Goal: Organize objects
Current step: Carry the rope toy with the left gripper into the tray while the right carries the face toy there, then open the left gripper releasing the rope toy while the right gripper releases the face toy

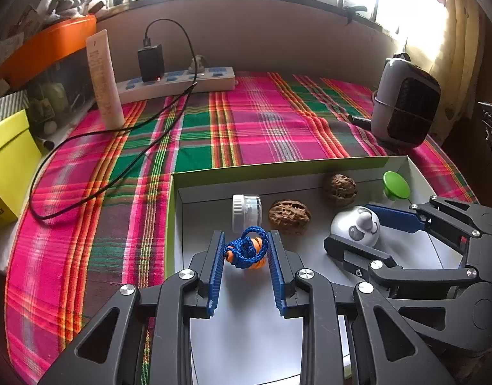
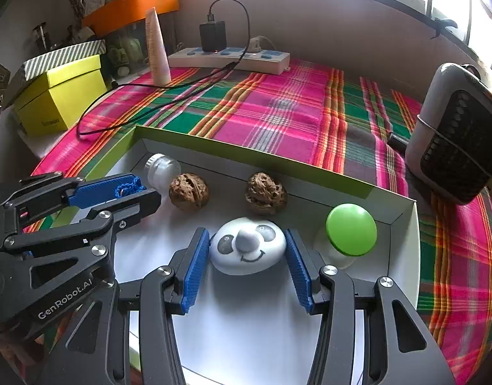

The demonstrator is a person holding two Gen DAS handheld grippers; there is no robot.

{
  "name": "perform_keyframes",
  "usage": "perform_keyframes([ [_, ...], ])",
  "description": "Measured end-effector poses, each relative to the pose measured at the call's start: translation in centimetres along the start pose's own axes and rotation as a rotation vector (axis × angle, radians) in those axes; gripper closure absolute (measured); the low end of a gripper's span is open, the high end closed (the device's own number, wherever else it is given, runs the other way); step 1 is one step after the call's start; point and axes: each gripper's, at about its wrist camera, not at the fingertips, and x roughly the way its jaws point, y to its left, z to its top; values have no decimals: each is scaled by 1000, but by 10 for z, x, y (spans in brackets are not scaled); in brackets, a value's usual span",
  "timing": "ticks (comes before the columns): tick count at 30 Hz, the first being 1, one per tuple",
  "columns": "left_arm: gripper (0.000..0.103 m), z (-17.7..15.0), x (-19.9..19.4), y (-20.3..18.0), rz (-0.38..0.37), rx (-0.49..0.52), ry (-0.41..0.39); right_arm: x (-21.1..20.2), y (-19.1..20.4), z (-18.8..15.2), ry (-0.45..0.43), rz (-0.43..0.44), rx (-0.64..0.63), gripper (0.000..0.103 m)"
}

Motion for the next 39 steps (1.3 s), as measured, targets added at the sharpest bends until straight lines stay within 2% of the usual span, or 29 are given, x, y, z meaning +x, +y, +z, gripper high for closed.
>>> perform_keyframes([
  [23,75,-1,0,-1,7,6,11,-1,-3,-1,6,-16,20,53],
  [31,66,-1,-5,-1,2,-2,-2,-3,-6,-2,3,-23,40,53],
  [39,64,-3,-11,2,-1,-15,-7,-3,-5,-3,6,-25,38,50],
])
